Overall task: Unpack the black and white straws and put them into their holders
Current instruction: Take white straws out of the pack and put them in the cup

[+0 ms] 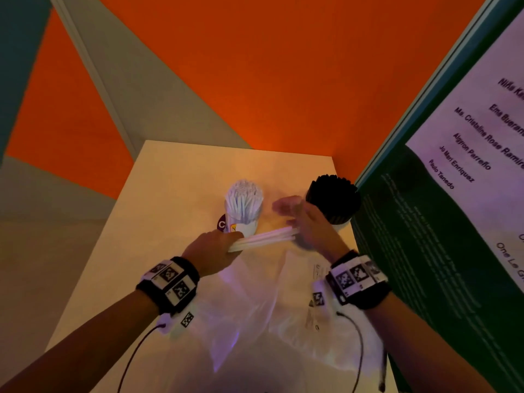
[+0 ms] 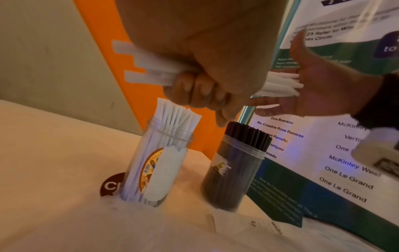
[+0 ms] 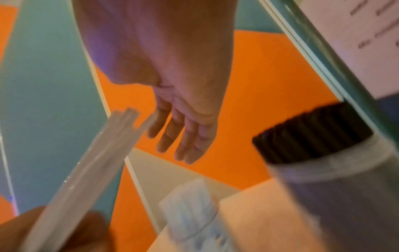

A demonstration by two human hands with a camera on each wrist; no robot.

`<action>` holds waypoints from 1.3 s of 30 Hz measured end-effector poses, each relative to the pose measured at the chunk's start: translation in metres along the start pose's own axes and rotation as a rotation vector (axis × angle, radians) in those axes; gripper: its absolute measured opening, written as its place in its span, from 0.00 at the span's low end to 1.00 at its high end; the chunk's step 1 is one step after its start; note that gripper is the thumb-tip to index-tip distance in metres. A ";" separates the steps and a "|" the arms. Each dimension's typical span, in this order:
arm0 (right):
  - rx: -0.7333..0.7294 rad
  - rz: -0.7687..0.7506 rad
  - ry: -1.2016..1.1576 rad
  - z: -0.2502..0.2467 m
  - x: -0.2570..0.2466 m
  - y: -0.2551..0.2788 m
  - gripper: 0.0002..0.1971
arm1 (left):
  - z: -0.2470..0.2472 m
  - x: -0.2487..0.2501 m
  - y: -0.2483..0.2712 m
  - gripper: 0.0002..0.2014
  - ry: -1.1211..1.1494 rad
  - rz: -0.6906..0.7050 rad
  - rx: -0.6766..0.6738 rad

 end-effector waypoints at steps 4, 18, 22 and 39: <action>-0.001 0.045 -0.187 0.039 0.010 -0.008 0.36 | 0.008 0.003 -0.012 0.12 0.128 -0.010 -0.037; 0.131 -0.138 -0.473 0.028 -0.008 -0.085 0.12 | -0.005 -0.044 -0.064 0.26 0.524 -0.184 0.292; 0.187 -0.247 -0.332 0.005 -0.026 -0.112 0.11 | -0.004 -0.076 -0.067 0.42 0.451 -0.230 0.400; -0.089 -0.481 0.499 0.075 0.065 -0.095 0.28 | 0.053 -0.098 -0.097 0.70 0.770 -0.373 0.111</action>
Point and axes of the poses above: each hand's wrist, its own y-axis away from the middle knuckle, its own z-axis out of the palm, x = y × z, the point moved 8 cm from there along -y, towards the middle knuckle, and after that the axes turned 10 degrees about x, right-handed, at the moved point
